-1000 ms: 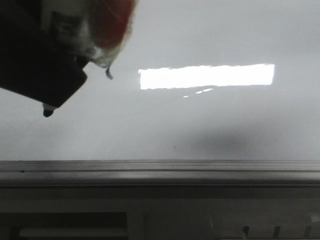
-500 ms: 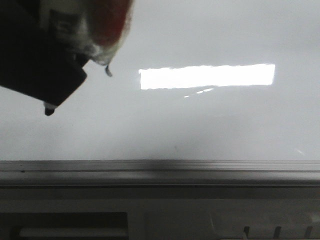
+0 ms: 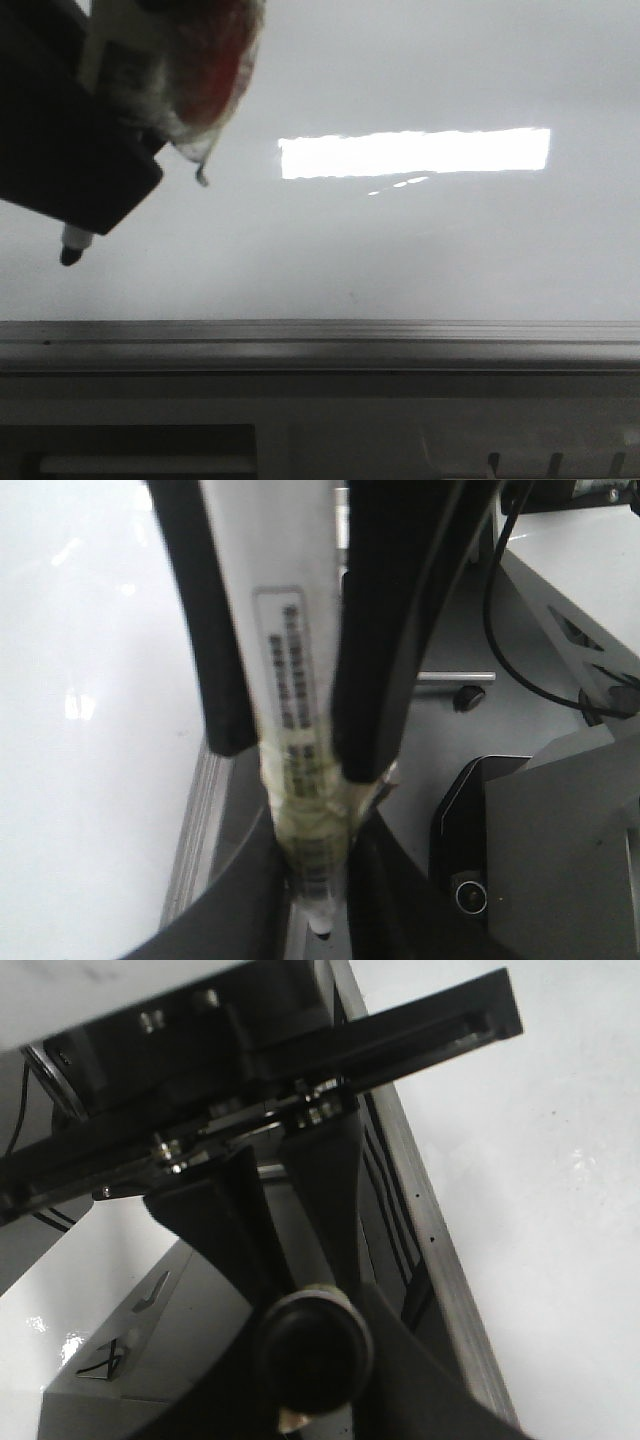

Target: Write number 3 on whiteboard

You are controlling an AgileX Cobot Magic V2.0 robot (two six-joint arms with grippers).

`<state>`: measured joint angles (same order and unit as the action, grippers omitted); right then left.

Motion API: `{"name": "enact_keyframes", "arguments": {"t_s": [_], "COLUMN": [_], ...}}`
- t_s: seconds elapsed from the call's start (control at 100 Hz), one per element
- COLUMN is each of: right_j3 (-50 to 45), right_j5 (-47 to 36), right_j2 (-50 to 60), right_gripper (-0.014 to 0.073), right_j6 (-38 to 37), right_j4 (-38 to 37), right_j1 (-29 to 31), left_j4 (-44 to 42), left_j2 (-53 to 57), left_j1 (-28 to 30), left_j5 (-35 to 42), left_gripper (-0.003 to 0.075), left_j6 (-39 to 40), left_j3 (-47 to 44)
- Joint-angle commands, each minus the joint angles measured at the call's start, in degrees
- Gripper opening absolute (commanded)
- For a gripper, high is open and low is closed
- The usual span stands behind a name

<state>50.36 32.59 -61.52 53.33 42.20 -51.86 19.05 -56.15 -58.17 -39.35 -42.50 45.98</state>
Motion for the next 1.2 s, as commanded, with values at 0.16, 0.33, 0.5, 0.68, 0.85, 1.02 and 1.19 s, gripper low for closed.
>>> {"name": "enact_keyframes", "arguments": {"t_s": [0.16,0.33,0.5,0.68,0.85,1.02,1.19], "right_j3": [2.5,3.2,2.6,1.1,-0.2,-0.2,-0.3], "right_j5": [-5.1,-10.6,-11.5,-10.7,-15.7,-24.2,-28.3], "right_j2": [0.3,3.2,6.9,7.8,4.3,0.1,-4.1], "right_gripper": [-0.0061,-0.0061,-0.0061,-0.0061,-0.0061,-0.006,-0.0061], "right_j6": [-1.9,-1.9,-1.9,-1.9,-1.9,-1.9,-1.9], "right_j4": [3.8,3.6,2.9,2.9,2.9,2.9,2.9], "right_j1": [0.2,0.7,4.8,9.5,9.9,9.9,9.9], "left_j4": [0.9,0.5,-0.5,-5.5,-11.0,-10.2,-9.1], "left_j2": [1.2,4.1,14.0,27.8,37.2,41.6,41.7], "left_j1": [-0.5,-0.4,1.1,6.8,12.3,15.0,15.3], "left_j5": [10.7,12.7,16.5,15.0,5.5,4.9,4.8], "left_gripper": [0.0265,0.044,0.0437,0.0327,0.0095,-0.0021,-0.0021], "left_j6": [3.2,9.2,13.4,19.2,23.4,23.6,23.6], "left_j3": [2.0,2.1,2.1,1.1,-1.4,-4.5,-4.6]}}
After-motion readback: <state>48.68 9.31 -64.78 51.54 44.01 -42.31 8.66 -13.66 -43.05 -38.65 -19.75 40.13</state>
